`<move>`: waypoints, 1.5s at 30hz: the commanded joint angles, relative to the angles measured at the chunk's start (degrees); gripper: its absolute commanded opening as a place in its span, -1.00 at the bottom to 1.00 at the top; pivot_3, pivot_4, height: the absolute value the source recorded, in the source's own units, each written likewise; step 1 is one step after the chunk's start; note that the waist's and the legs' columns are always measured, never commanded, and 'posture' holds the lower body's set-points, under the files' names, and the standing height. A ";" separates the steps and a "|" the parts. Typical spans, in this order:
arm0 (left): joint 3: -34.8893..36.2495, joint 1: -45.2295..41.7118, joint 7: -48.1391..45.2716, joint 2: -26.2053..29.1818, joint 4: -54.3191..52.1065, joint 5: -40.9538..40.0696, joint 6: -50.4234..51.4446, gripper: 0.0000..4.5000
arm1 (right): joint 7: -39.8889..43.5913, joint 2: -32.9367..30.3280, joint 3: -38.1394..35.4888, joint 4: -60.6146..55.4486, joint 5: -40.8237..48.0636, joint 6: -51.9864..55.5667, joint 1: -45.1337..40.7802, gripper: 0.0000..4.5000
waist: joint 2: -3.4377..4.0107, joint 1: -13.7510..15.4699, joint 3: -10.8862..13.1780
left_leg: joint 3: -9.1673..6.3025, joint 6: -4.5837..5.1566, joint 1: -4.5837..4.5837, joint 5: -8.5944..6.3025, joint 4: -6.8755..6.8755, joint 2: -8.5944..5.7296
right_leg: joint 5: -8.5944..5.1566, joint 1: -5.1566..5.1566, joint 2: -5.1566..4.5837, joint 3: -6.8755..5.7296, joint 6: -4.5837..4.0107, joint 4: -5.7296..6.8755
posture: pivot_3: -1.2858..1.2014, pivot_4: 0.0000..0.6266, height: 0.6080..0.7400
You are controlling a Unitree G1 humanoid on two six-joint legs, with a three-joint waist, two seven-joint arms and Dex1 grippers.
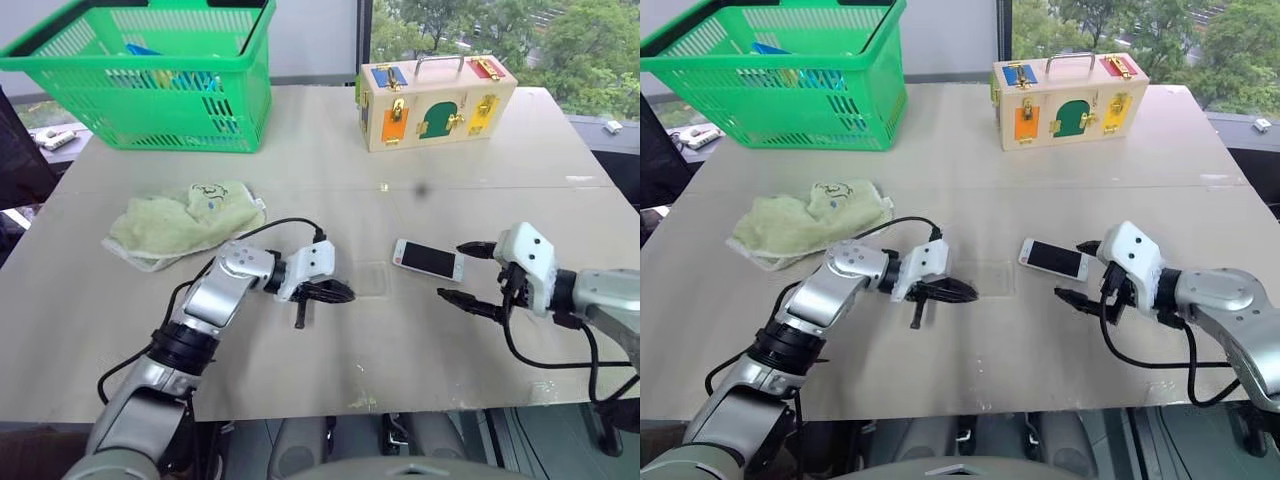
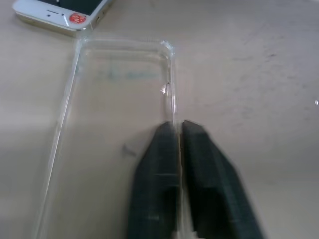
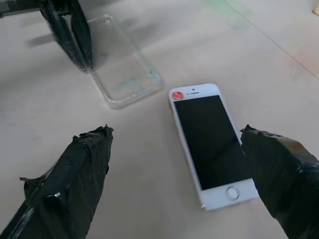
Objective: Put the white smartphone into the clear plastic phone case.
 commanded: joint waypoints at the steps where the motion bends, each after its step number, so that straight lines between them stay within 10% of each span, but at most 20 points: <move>1: 2.38 -0.14 -0.89 1.44 -1.07 -2.16 -2.37 -0.03 | 2.64 0.35 2.31 4.30 -1.34 -0.34 -4.42 1.00 | 0.00 -0.02 0.00 | 0.00 0.00 0.00 0.00 0.00 0.01 | 0.00 0.00 0.01 0.00 0.00 0.00 | 0.03 -0.52 1.00; 4: 6.88 2.62 -1.69 4.15 -4.99 -6.65 -1.65 0.58 | 5.46 1.10 6.15 9.73 -3.28 -0.91 -8.61 1.00 | 0.00 -0.30 0.00 | 0.08 -0.01 -0.05 0.00 0.00 0.05 | 0.00 -0.11 0.07 0.10 -0.01 0.02 | 0.03 -0.52 1.00; 27: 28.86 23.15 7.25 9.03 -24.00 -28.63 6.96 0.58 | 11.91 10.58 15.75 38.84 -18.48 -10.76 -18.49 1.00 | -0.01 -0.10 -0.04 | 0.39 -0.01 0.31 0.00 0.00 0.09 | 0.00 -0.05 -0.01 0.40 -0.01 0.31 | 0.03 -0.52 1.00; 32: 28.70 23.18 9.77 8.85 -25.16 -29.15 8.08 0.60 | 15.02 11.17 16.84 40.31 -19.29 -12.86 -18.08 0.30 | -0.09 -0.07 -0.11 | 0.44 -0.01 0.82 -0.02 -0.12 0.11 | -0.11 0.40 -0.06 0.45 -0.18 0.24 | 0.03 -0.52 1.00; 45: 27.82 24.23 13.60 7.14 -22.73 -27.33 6.41 0.60 | 16.05 12.43 9.11 29.18 -13.25 -11.45 -19.01 0.23 | -0.11 -0.11 -0.13 | 0.53 -0.02 0.75 -0.01 -0.31 0.11 | -0.03 0.24 -0.31 0.52 -0.05 0.21 | 0.03 -0.52 1.00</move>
